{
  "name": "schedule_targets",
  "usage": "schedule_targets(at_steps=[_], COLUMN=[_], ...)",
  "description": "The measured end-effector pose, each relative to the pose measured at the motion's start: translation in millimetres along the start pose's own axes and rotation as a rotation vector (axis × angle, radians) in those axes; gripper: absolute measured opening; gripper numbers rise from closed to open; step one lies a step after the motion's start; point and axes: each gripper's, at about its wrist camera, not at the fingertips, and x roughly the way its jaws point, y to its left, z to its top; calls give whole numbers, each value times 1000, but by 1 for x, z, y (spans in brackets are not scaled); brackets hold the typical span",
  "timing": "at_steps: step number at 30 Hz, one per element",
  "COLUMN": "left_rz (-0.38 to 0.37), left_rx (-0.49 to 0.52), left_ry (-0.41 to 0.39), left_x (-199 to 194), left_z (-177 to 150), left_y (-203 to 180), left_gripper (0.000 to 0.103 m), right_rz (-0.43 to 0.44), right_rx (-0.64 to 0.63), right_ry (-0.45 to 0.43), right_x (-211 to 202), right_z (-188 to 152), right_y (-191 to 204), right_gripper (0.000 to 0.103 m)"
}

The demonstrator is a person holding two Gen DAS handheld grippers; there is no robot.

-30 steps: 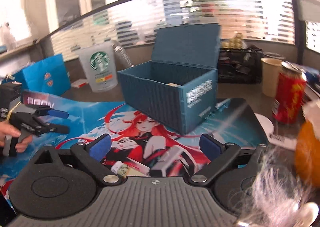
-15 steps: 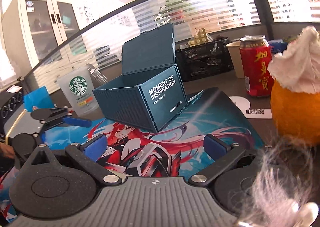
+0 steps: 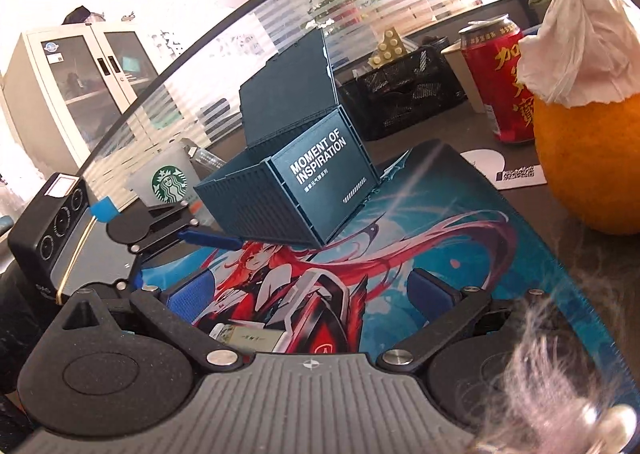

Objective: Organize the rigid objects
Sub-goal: 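Close the left gripper around the small beige-gold tube and lift it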

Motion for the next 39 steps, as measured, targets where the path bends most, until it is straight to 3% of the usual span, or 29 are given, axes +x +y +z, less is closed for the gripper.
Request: schedule_targets(at_steps=[3, 7, 12, 13, 14, 16, 20, 39], left_rz=[-71, -200, -229, -232, -236, -237, -252, -166], left_rx=[-25, -120, -167, -163, -159, -146, -132, -109], left_ry=[-6, -11, -24, -34, -48, -70, -80, -87], left_x=[3, 6, 10, 9, 8, 6, 5, -12], left_z=[1, -3, -4, -4, -3, -3, -2, -5], left_y=[3, 11, 11, 9, 8, 5, 3, 10], left_gripper=[101, 90, 83, 74, 56, 36, 25, 21], right_rz=[6, 2, -5, -6, -6, -7, -11, -13], right_rx=[16, 41, 67, 71, 73, 75, 81, 82], right_ry=[4, 3, 6, 6, 5, 3, 2, -1], right_x=[1, 0, 0, 0, 0, 0, 0, 1], right_z=[0, 0, 0, 0, 0, 0, 0, 1], right_y=[-2, -5, -9, -9, -10, -10, -10, -11], right_gripper=[103, 103, 103, 103, 103, 103, 103, 103])
